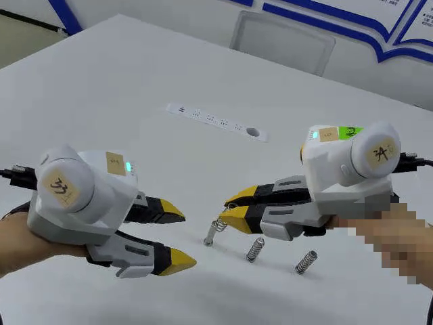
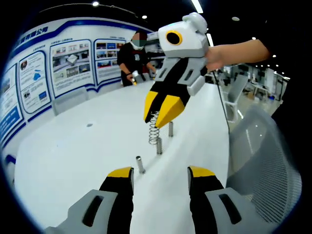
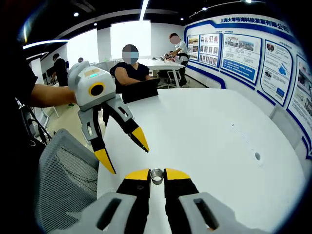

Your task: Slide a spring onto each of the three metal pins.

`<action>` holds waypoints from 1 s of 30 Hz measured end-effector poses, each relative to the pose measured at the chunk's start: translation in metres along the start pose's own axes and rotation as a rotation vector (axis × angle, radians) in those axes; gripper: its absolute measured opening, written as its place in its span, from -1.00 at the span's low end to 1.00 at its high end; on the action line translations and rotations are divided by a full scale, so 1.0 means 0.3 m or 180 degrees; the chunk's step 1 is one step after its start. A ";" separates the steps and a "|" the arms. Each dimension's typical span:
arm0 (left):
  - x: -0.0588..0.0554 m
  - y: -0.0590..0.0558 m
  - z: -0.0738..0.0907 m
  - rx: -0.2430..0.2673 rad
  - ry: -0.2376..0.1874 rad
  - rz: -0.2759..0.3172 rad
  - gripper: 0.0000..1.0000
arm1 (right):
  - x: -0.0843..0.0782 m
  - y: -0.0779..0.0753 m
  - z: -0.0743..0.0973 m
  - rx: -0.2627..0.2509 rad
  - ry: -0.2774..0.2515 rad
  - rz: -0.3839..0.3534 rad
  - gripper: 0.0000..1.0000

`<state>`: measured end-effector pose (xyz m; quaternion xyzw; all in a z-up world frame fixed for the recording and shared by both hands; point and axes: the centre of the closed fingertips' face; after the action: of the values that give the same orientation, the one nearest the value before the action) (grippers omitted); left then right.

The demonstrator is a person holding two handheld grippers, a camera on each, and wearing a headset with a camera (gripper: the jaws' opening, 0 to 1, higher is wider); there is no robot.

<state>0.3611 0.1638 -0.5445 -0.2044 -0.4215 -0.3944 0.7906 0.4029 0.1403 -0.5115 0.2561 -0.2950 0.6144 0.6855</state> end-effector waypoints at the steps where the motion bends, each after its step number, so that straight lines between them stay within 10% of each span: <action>1: -0.002 0.003 0.001 0.0013 0.0001 0.0010 -0.04 | 0.000 -0.008 -0.002 -0.0010 -0.0006 -0.0025 -0.78; 14: 0.011 0.045 0.029 0.0100 -0.0197 0.0236 0.21 | -0.030 -0.117 -0.093 -0.0128 0.0147 -0.0048 -0.78; 30: -0.027 0.092 0.046 0.0212 -0.0173 0.0361 0.26 | -0.093 -0.126 -0.194 -0.0049 0.0389 -0.0106 -0.78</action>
<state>0.3734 0.1931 -0.5432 -0.2122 -0.4435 -0.3291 0.8062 0.4438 0.1582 -0.5716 0.2177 -0.2531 0.6151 0.7143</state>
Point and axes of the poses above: the centre of the closed fingertips' face, and the gripper's own axes: z roughly backward along the fingers, y roughly to its left, x roughly out of its top, and after that the axes turned 6 degrees about y, right-handed
